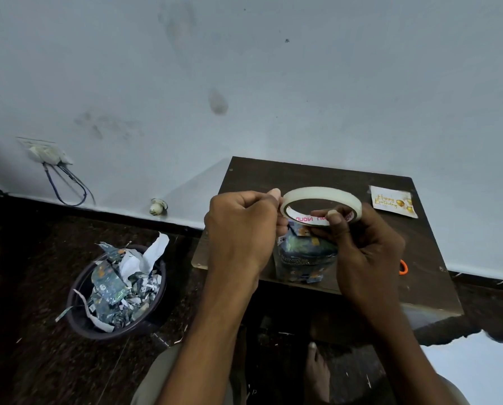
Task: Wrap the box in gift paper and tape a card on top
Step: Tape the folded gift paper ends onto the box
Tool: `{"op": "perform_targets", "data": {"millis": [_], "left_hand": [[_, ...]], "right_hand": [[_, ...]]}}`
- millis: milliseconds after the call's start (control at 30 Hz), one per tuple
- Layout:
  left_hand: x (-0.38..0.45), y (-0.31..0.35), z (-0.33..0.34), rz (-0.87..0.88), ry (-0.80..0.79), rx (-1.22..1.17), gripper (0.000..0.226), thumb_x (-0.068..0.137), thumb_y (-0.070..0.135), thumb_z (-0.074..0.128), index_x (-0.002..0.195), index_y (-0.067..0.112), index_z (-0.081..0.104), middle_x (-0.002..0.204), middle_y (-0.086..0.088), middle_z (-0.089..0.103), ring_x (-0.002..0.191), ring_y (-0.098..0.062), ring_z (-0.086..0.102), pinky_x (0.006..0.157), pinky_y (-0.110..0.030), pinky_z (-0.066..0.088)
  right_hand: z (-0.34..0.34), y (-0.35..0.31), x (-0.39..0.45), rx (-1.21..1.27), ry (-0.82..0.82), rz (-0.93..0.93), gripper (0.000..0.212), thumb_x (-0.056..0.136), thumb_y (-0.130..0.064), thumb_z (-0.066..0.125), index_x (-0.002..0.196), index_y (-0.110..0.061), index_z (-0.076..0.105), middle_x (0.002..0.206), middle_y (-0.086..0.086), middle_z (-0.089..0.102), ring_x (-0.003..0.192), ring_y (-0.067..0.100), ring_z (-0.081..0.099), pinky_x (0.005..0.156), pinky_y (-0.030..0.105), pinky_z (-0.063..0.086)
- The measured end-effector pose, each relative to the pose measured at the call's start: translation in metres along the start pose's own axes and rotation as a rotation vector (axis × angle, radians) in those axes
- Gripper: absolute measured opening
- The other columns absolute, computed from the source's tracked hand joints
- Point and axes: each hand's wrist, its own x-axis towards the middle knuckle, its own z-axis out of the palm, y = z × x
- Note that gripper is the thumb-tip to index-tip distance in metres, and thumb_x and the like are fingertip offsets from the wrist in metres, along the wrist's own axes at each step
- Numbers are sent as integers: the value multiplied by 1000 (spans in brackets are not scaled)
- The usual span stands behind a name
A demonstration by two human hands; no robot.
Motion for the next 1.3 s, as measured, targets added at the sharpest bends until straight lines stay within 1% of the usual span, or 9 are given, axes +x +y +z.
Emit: {"op": "perform_targets", "data": {"millis": [100, 200, 333, 500, 700, 833, 933, 1133, 1300], "left_hand": [[1, 1, -3, -15, 19, -7, 34, 92, 17, 72, 58, 21, 77, 63, -11, 73, 66, -29, 74, 80, -51, 63], [0, 3, -5, 12, 27, -2, 31, 90, 14, 75, 59, 17, 76, 64, -11, 73, 67, -32, 74, 78, -49, 63], [0, 5, -8, 47, 46, -11, 18, 88, 7, 75, 71, 11, 76, 65, -10, 74, 64, -27, 75, 72, -42, 64], [3, 4, -11, 34, 57, -23, 14, 86, 2, 75, 74, 9, 76, 65, -10, 74, 63, -25, 75, 71, -39, 63], [3, 2, -10, -61, 8, -72, 8, 85, 2, 77, 78, 5, 75, 69, -12, 75, 62, -23, 72, 66, -34, 63], [4, 4, -11, -143, -41, -175, 15, 87, 12, 78, 80, 0, 72, 74, -12, 73, 62, -20, 67, 61, -28, 61], [4, 3, -10, -152, -69, -161, 22, 85, 21, 81, 84, 2, 70, 71, -8, 69, 61, -16, 65, 63, -29, 60], [5, 0, -8, -134, -57, -124, 25, 84, 23, 81, 91, 2, 69, 68, -5, 69, 56, -13, 65, 65, -32, 61], [4, 2, -7, -114, -62, -57, 28, 86, 36, 79, 86, 10, 70, 62, 4, 68, 61, -14, 67, 88, -49, 60]], "right_hand": [[0, -1, 0, -31, -5, -17, 16, 100, -15, 61, 103, -5, 73, 99, 1, 77, 97, 18, 75, 84, 46, 61], [-1, 1, 1, -73, -9, -43, 16, 100, -13, 62, 105, -3, 73, 100, 2, 77, 97, 19, 75, 83, 46, 61], [-3, 5, 1, -119, -17, -75, 17, 102, -18, 62, 106, -5, 73, 100, 1, 76, 97, 19, 74, 80, 50, 61], [-3, 6, 1, -130, -6, -91, 14, 101, -16, 63, 102, -7, 73, 96, -1, 76, 94, 19, 74, 77, 52, 60], [-4, 5, 2, -161, -19, -93, 18, 101, -20, 62, 104, -6, 73, 97, 0, 76, 93, 19, 74, 75, 51, 60], [-4, 3, 1, -208, -31, -120, 9, 100, -9, 64, 101, -6, 72, 95, -1, 74, 88, 18, 74, 68, 50, 60], [-2, 1, 0, -218, -27, -136, 9, 97, -2, 66, 101, -9, 72, 94, -4, 74, 86, 16, 73, 67, 48, 60], [0, -1, -2, -235, 9, -147, 23, 93, 9, 66, 100, -12, 74, 90, -5, 74, 81, 14, 73, 67, 44, 59], [6, -2, -4, -291, 58, -156, 23, 89, 14, 65, 96, -5, 75, 82, -2, 74, 71, 17, 71, 60, 43, 55]]}}
